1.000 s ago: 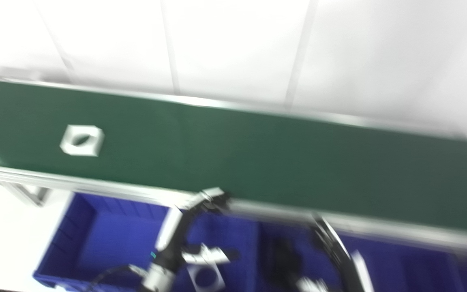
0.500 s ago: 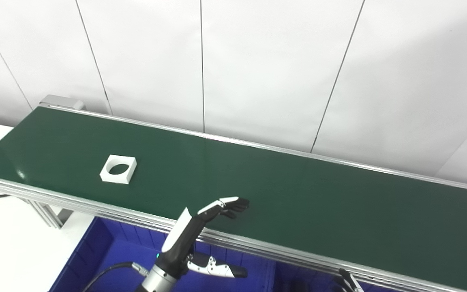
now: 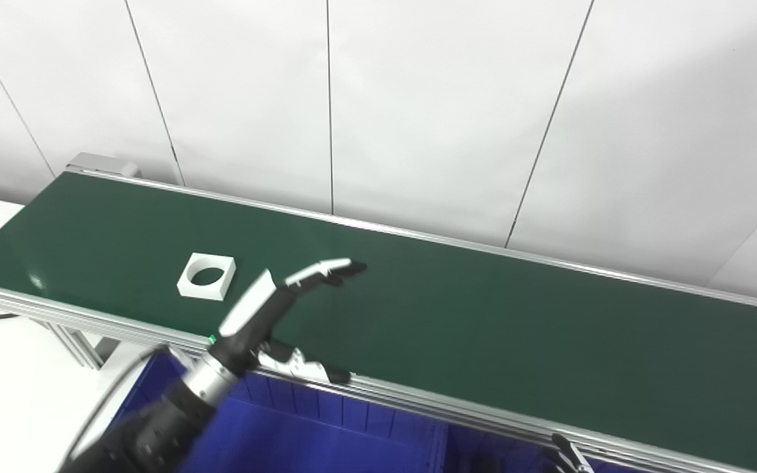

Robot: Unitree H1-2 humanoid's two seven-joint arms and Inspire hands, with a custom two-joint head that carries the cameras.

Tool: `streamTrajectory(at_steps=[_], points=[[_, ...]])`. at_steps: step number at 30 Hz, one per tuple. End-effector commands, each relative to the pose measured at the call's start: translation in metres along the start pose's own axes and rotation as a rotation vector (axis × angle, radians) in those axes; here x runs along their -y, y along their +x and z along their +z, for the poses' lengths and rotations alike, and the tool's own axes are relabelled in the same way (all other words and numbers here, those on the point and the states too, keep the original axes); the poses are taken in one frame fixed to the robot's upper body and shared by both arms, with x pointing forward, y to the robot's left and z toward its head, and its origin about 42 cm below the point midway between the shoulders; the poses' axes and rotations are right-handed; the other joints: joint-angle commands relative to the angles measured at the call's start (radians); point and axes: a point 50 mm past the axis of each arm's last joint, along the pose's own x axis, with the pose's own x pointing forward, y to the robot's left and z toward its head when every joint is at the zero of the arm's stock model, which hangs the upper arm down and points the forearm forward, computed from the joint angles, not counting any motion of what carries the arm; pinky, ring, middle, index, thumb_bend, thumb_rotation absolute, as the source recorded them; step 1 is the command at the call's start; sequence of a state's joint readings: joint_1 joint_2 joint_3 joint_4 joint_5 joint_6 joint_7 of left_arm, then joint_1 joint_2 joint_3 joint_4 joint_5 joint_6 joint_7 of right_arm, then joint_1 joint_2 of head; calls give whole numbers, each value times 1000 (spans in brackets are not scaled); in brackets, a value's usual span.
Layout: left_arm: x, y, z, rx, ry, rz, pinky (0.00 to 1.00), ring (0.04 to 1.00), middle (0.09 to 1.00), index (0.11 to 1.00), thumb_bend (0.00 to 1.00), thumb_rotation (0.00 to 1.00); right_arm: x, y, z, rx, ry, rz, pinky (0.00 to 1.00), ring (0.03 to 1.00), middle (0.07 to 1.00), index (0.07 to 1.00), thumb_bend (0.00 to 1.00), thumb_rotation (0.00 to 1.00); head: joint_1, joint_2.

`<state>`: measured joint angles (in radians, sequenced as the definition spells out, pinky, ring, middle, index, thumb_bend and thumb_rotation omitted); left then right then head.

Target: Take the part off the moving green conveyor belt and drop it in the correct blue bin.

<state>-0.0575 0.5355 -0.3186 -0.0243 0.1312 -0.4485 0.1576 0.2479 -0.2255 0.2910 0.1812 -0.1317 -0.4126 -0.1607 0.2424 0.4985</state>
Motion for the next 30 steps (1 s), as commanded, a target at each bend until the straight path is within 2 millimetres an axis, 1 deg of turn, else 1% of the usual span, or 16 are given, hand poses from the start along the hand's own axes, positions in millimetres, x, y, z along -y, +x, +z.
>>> streamTrajectory(at_steps=[1,3,8,10,14,16,20,23,26,27,30], points=[[-29,19,-1,32,71,-29,792,821,833,829,869,441,3,6,10,82,20,-22,762,784,827,905,819,336,-1,1],[-47,26,-9,3,113,-46,790,820,832,831,871,426,4,7,10,82,28,-25,768,783,825,900,821,330,7,1],[-82,38,-25,-73,228,-72,789,827,841,833,873,422,4,7,11,82,54,-25,783,788,827,899,815,325,11,-1],[-90,41,-30,-91,245,-76,793,831,844,832,874,414,4,7,11,81,55,-25,779,786,826,899,813,320,11,-1],[-114,51,-40,-131,299,-97,783,818,835,830,857,357,5,8,10,81,55,-25,765,778,821,897,817,331,13,-2],[-124,56,-46,-162,341,-110,781,819,838,835,861,369,4,8,10,80,62,-25,769,780,821,897,817,327,13,-3],[-134,63,-54,-206,378,-123,786,832,852,844,866,388,5,9,10,78,64,-24,768,780,821,896,813,324,12,-2],[-139,66,-60,-235,392,-137,784,833,857,846,868,378,5,9,10,79,66,-29,758,773,816,889,817,327,13,-2],[-146,71,-70,-313,428,-169,784,844,872,855,873,341,6,9,10,78,66,-27,762,777,818,889,818,338,13,-2],[-147,72,-72,-331,436,-177,792,856,882,860,869,315,6,9,10,78,66,-26,762,777,817,889,817,334,13,-2],[-150,74,-81,-377,463,-200,802,875,893,864,882,293,5,9,10,79,72,-27,762,778,818,889,818,332,13,-3]])
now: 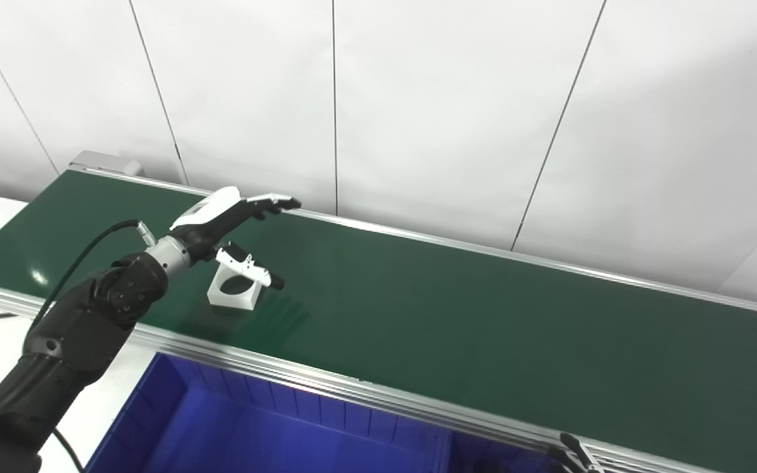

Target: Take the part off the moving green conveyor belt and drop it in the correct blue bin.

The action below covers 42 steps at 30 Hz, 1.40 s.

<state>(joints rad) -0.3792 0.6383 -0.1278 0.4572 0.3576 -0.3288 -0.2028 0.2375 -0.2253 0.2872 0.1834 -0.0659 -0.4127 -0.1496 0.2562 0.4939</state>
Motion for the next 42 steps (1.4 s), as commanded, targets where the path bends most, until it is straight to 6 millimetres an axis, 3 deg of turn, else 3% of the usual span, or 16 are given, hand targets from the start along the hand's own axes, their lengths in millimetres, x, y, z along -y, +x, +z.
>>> streamTrajectory(at_steps=[1,14,24,35,37,39,40,41,42], points=[[-34,11,-1,-4,77,38,805,879,893,863,885,284,2,5,10,81,19,-6,765,779,819,890,817,332,-4,2],[-15,35,-10,-127,204,-86,870,931,934,896,943,287,1,4,11,83,22,-17,756,767,804,880,836,348,-10,5],[10,41,-12,-158,219,-172,867,932,938,894,993,216,1,3,13,87,34,-14,759,766,805,879,823,347,-11,11],[35,44,-7,-150,226,-229,810,909,925,881,949,99,1,3,14,90,38,-21,763,767,800,877,819,349,-15,14],[38,44,-7,-148,228,-212,787,879,903,859,890,32,0,3,14,91,36,-25,757,763,799,875,818,348,-15,15],[40,43,-5,-141,241,-184,644,752,834,803,794,6,0,3,14,92,38,-27,757,763,798,875,812,347,-15,15],[41,43,-5,-137,252,-173,559,662,772,763,726,3,-1,3,15,92,46,-30,757,763,797,875,813,342,-16,15],[41,43,-4,-132,267,-167,489,578,610,706,612,1,-1,3,15,92,45,-30,757,763,795,873,817,332,-16,16],[41,44,-4,-132,276,-162,440,516,522,600,552,0,-1,3,15,93,45,-30,758,765,795,877,812,338,-17,16]])
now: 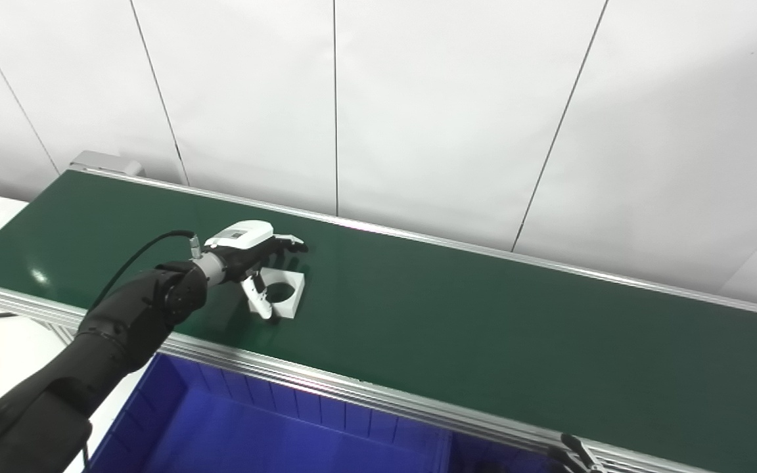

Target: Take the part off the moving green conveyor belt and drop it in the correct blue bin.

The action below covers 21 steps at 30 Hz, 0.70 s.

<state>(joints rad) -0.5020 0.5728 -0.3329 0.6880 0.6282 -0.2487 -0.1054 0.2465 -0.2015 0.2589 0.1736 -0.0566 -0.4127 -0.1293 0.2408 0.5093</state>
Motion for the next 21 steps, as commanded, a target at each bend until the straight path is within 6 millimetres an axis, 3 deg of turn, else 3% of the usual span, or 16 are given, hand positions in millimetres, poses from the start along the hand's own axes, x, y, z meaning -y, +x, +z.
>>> streamTrajectory(at_steps=[1,4,16,21], points=[[-10,1,-1,-9,33,24,408,479,487,564,532,0,0,4,13,90,17,-11,757,764,795,878,811,340,-2,0],[-11,1,0,-15,17,38,350,423,456,519,517,0,0,3,13,90,19,-11,762,764,795,877,806,338,-3,2],[-5,2,1,-12,-9,50,389,453,485,493,517,0,-2,3,14,93,22,-21,765,763,793,883,816,362,-10,6],[-14,-8,7,55,-84,136,371,428,462,509,516,0,-5,3,17,102,33,-29,759,758,787,879,819,352,-51,29]])
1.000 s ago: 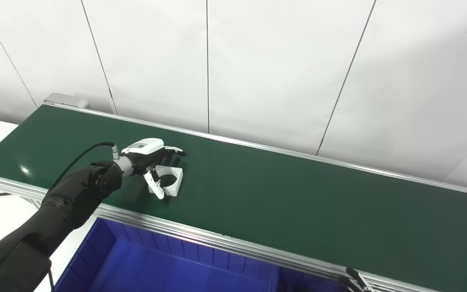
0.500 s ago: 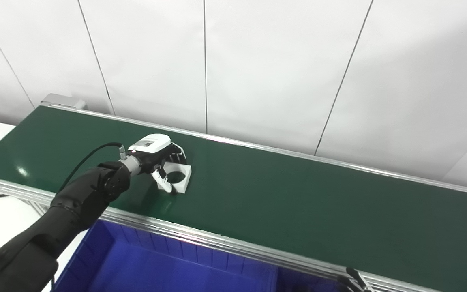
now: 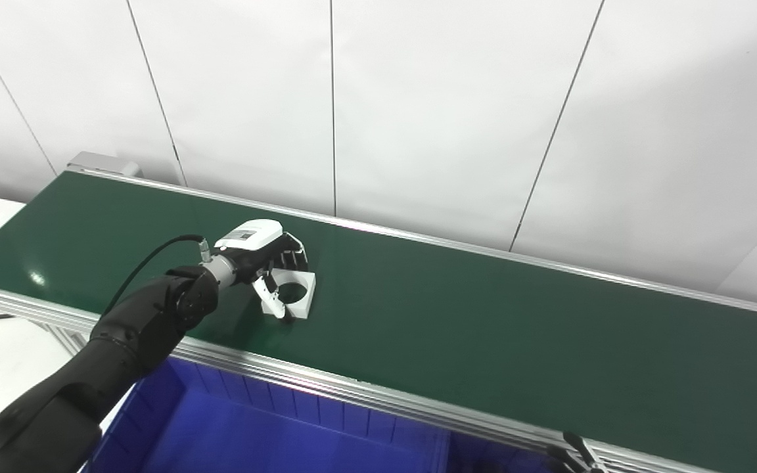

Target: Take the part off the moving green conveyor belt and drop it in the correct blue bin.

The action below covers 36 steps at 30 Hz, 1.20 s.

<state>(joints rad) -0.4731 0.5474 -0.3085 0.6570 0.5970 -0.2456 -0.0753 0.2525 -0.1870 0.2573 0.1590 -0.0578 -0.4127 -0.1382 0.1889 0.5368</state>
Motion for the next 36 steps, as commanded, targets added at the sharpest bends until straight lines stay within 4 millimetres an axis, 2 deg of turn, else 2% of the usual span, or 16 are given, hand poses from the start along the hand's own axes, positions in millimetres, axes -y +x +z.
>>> streamTrajectory(at_steps=[1,2,3,4,5,6,7,9,13,17,24,25,29,36], points=[[-26,-9,2,60,-47,112,371,423,455,509,516,0,-1,3,14,93,20,-17,754,755,783,876,822,349,-4,4],[-31,-14,7,108,-78,150,371,422,454,509,516,0,-2,3,15,96,17,-17,754,755,782,876,822,349,-40,19],[-33,-18,9,140,-96,174,373,419,465,516,508,0,-2,3,15,99,15,-18,742,749,776,871,826,354,-40,19],[-36,-22,11,166,-107,192,375,418,470,519,504,0,-3,3,16,104,11,-17,737,746,773,869,828,356,-78,34],[-38,-26,14,196,-123,211,373,415,471,522,502,0,-3,4,17,108,6,-15,728,742,770,867,827,357,-85,36],[-40,-31,16,220,-137,228,369,412,472,526,500,0,-4,3,19,114,3,-14,714,736,770,865,824,358,-124,53],[-41,-35,19,254,-156,249,370,412,470,528,499,0,-5,3,20,118,0,-14,710,730,769,858,824,354,-124,53],[-43,-45,24,308,-185,281,370,412,469,528,499,0,-8,3,22,128,4,-13,709,727,768,854,824,340,-206,77],[-34,-58,32,368,-261,324,345,405,466,530,498,0,-13,2,26,145,-9,-28,691,721,768,835,842,333,-274,96],[-20,-68,36,387,-327,322,328,401,466,530,497,0,-20,1,32,166,-5,-41,677,712,757,829,838,294,-315,122],[10,-87,49,424,-425,274,297,386,456,530,497,0,-30,3,40,196,-8,-50,705,720,766,839,825,324,-363,159],[15,-90,51,427,-432,267,296,386,456,530,497,0,-31,3,41,201,-8,-50,706,720,766,839,825,324,-376,177],[37,-100,59,433,-459,223,354,414,473,525,499,0,-34,7,46,222,-3,-55,695,718,766,841,828,338,-409,216],[80,-110,70,418,-481,124,359,418,488,520,499,0,-36,13,53,248,-4,-59,668,702,757,833,842,354,-440,270]])
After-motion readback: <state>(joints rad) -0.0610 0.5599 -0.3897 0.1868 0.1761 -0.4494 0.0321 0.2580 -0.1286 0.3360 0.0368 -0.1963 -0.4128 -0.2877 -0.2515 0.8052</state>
